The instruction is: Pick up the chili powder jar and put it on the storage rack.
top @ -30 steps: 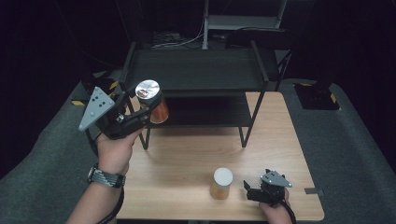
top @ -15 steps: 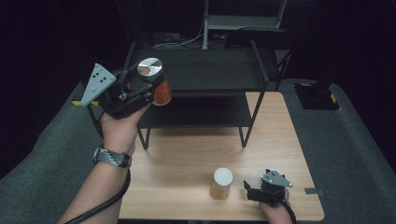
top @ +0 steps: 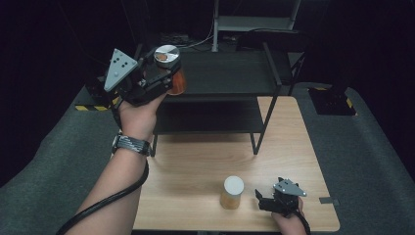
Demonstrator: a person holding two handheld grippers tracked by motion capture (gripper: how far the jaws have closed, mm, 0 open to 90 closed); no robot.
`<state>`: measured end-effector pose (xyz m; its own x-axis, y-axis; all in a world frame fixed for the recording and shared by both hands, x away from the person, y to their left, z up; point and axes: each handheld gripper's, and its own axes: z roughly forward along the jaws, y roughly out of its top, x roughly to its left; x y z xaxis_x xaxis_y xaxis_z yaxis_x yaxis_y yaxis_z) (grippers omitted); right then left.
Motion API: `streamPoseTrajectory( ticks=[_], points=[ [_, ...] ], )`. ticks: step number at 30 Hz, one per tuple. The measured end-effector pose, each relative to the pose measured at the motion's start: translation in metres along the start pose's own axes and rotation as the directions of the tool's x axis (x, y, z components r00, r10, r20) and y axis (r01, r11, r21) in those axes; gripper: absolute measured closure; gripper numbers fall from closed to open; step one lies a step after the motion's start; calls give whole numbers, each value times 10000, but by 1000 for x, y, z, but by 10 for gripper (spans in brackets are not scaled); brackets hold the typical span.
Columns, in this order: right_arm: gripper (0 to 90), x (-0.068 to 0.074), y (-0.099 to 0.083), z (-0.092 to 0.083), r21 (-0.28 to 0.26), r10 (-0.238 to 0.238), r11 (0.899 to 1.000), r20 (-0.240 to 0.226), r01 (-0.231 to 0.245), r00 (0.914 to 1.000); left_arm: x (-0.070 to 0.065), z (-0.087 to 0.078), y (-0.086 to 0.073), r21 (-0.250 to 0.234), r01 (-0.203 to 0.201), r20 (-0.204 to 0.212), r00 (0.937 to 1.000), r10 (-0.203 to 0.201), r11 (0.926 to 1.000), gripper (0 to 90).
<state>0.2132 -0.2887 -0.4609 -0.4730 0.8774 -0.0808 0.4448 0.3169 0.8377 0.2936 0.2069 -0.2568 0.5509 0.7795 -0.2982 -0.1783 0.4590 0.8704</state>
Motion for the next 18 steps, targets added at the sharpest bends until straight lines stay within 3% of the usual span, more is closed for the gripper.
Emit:
streamPoseTrajectory(
  ticks=[18],
  points=[
    [7, -2, -2, -1, -110, 109, 9999, -83, -110, 9999, 9, 26, -20, 339, 40, -797, 9968, -13, 9994, 350]
  ],
)
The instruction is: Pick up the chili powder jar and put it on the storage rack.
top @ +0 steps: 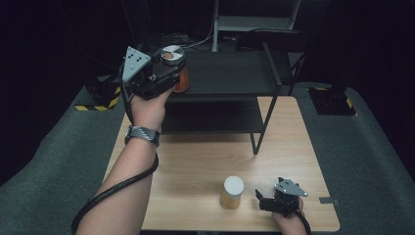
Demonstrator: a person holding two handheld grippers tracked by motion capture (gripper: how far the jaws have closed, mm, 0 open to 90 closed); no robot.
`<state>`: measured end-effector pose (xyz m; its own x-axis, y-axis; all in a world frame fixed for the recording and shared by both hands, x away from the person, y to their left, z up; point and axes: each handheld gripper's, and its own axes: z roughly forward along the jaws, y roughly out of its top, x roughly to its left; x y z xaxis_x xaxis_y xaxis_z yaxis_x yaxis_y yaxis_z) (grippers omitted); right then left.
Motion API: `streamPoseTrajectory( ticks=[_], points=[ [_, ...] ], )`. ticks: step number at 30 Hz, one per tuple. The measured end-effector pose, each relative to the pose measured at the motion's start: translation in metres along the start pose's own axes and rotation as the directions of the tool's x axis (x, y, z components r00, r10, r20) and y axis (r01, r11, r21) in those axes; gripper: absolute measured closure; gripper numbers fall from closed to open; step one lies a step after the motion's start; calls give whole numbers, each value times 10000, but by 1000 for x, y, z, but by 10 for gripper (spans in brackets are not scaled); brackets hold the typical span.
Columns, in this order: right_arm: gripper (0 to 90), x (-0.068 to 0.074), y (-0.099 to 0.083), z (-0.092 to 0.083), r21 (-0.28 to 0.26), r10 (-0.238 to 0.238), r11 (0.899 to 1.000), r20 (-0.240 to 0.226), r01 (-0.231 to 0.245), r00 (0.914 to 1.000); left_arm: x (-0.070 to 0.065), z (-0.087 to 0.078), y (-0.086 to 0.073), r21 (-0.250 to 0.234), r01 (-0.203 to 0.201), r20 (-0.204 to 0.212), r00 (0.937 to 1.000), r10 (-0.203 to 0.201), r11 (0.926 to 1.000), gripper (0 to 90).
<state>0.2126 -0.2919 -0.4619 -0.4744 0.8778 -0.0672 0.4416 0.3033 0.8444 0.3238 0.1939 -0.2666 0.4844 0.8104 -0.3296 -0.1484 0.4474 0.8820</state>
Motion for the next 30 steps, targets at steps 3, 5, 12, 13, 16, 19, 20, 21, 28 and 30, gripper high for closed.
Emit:
streamPoseTrajectory(
  ticks=[3, 5, 12, 13, 16, 19, 20, 21, 28, 30],
  points=[
    [7, 0, 0, 0, -10, 2, 10000, -11, -2, 10000, 1, 3, 0, 29, -66, -63, 10000, 66, 10000, 350],
    [7, 0, 0, 0, 12, -78, 10000, -11, 78, 10000, 1, 8, -1, 99, -252, -34, 9997, 252, 9996, 350],
    [7, 0, 0, 0, 21, -123, 9999, -53, 123, 9999, -1, 14, -4, 65, -272, -130, 9995, 273, 9996, 349],
    [7, 0, 0, 0, -16, -96, 10000, -59, 96, 9999, -1, 14, -4, 85, -241, -152, 9996, 242, 9997, 349],
    [7, 0, -1, 0, -35, -91, 10000, -67, 90, 9999, 0, 14, -4, 84, -98, -305, 9995, 100, 9999, 348],
    [7, -1, 0, 0, -14, -109, 9999, -105, 109, 9999, 0, 14, -3, 111, -101, -267, 9996, 103, 9999, 348],
    [7, -2, 0, 0, 9, -97, 10000, -113, 97, 9999, 0, 14, -3, 98, -77, -272, 9996, 79, 9999, 348],
    [7, -2, 0, 0, 16, -81, 10000, -115, 81, 9999, 1, 14, -4, 67, 4, -241, 9997, -2, 10000, 347],
    [7, 0, 0, 0, -16, -121, 9999, -44, 121, 9999, 3, 12, -4, 16, 121, -193, 9997, -120, 9999, 345],
    [7, 1, 0, 0, 15, -129, 9999, -30, 129, 9999, 3, 11, -2, 120, 86, -179, 9998, -83, 9999, 337]
  ],
)
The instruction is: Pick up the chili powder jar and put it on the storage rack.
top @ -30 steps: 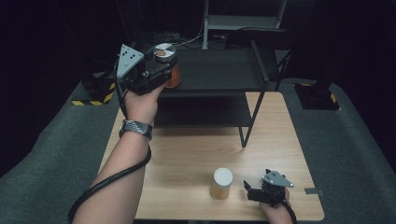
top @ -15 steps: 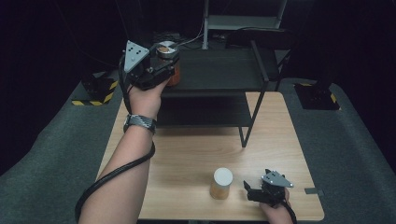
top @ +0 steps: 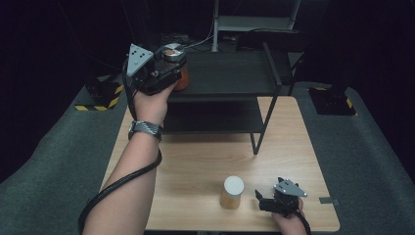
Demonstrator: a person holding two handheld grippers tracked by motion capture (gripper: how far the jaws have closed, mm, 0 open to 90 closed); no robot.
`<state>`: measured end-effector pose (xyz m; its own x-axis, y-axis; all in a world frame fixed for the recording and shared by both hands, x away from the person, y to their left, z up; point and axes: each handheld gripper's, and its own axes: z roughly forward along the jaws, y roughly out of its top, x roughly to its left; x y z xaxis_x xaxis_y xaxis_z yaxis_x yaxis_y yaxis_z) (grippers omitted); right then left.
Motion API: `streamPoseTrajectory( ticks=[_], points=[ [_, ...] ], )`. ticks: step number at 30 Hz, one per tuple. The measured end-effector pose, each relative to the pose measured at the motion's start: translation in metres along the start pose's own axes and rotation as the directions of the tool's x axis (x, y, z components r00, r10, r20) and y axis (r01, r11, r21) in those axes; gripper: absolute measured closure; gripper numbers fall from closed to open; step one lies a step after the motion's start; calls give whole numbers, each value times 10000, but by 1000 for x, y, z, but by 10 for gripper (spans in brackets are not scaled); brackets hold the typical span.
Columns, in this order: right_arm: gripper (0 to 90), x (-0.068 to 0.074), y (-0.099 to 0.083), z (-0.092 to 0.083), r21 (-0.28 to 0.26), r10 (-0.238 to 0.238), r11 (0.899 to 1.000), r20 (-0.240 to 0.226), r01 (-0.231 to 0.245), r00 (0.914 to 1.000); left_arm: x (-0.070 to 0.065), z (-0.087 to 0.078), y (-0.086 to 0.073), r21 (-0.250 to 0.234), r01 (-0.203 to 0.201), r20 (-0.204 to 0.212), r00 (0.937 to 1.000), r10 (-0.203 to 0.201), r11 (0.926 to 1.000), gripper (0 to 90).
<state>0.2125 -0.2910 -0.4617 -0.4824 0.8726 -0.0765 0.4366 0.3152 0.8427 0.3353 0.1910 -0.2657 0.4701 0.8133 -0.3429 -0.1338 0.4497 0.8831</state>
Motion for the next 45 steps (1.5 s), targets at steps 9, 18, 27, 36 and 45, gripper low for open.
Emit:
streamPoseTrajectory(
  ticks=[9, 18, 27, 36, 45],
  points=[
    [7, -1, 0, 0, 11, -15, 10000, -63, 15, 10000, -8, -7, 4, 312, -4, -375, 9993, 15, 9995, 4],
    [7, -1, -1, 0, -40, 15, 10000, -38, -15, 10000, -11, -23, 8, 72, 13, -402, 9992, -10, 10000, 4],
    [7, -1, -2, -1, -86, 65, 9999, -10, -65, 10000, -12, -48, 5, 25, -207, -180, 9996, 208, 9998, 4],
    [7, 0, -2, -1, -102, 9, 9999, -6, -9, 10000, -16, -76, -2, 577, -238, -258, 9993, 253, 9980, 5],
    [7, 2, -2, -2, -119, -98, 9999, 60, 98, 9999, -21, -108, -17, 1132, -613, 32, 9981, 614, 9917, 4]
  ],
)
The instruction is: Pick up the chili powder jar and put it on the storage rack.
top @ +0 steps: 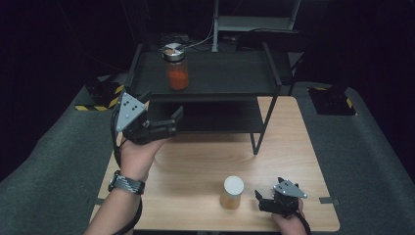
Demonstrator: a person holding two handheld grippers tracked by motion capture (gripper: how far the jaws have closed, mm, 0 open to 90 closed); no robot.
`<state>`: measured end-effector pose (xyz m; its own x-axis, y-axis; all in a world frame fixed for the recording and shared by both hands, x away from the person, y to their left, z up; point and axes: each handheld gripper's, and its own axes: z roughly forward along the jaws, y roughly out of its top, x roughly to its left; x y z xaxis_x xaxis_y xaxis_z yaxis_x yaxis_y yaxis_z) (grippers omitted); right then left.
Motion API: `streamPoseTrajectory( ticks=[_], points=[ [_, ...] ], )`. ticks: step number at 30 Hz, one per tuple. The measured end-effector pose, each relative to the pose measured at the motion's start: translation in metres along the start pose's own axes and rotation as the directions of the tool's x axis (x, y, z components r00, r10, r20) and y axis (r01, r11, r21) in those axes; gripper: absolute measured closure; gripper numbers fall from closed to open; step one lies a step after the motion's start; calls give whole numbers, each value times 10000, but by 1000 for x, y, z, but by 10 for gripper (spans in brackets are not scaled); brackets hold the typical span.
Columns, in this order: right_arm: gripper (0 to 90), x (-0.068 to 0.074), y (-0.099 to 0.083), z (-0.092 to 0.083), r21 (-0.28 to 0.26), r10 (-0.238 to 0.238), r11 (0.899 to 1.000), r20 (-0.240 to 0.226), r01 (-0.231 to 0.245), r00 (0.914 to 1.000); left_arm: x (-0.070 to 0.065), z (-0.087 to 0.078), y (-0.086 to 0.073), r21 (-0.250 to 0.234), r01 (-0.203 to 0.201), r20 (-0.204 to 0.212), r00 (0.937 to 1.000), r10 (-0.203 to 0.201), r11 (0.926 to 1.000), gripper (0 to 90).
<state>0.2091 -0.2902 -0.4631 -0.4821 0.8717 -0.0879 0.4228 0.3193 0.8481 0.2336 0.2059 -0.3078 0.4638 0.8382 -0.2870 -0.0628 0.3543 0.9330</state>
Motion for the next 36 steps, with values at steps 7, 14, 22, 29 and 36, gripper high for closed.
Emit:
streamPoseTrajectory(
  ticks=[7, 14, 22, 29, 36],
  points=[
    [7, 0, 0, 0, 22, -9, 10000, -18, 9, 10000, 0, -27, -20, 264, -87, -42, 10000, 88, 9996, 4],
    [7, 1, 0, 0, 21, -151, 9999, -1, 151, 9999, 13, -56, -51, 592, -14, -174, 9998, 24, 9982, 4],
    [7, 2, 1, 0, 46, -262, 9996, 12, 262, 9997, 33, -86, -93, 934, 29, -230, 9997, -7, 9956, 4],
    [7, 2, 1, 1, 61, -270, 9996, 44, 270, 9996, 48, -104, -129, 1545, 444, -442, 9983, -380, 9870, 4],
    [7, 4, 0, 0, 22, -261, 9997, 107, 261, 9996, 60, -116, -158, 2459, 274, -715, 9974, -101, 9689, 4]
  ],
)
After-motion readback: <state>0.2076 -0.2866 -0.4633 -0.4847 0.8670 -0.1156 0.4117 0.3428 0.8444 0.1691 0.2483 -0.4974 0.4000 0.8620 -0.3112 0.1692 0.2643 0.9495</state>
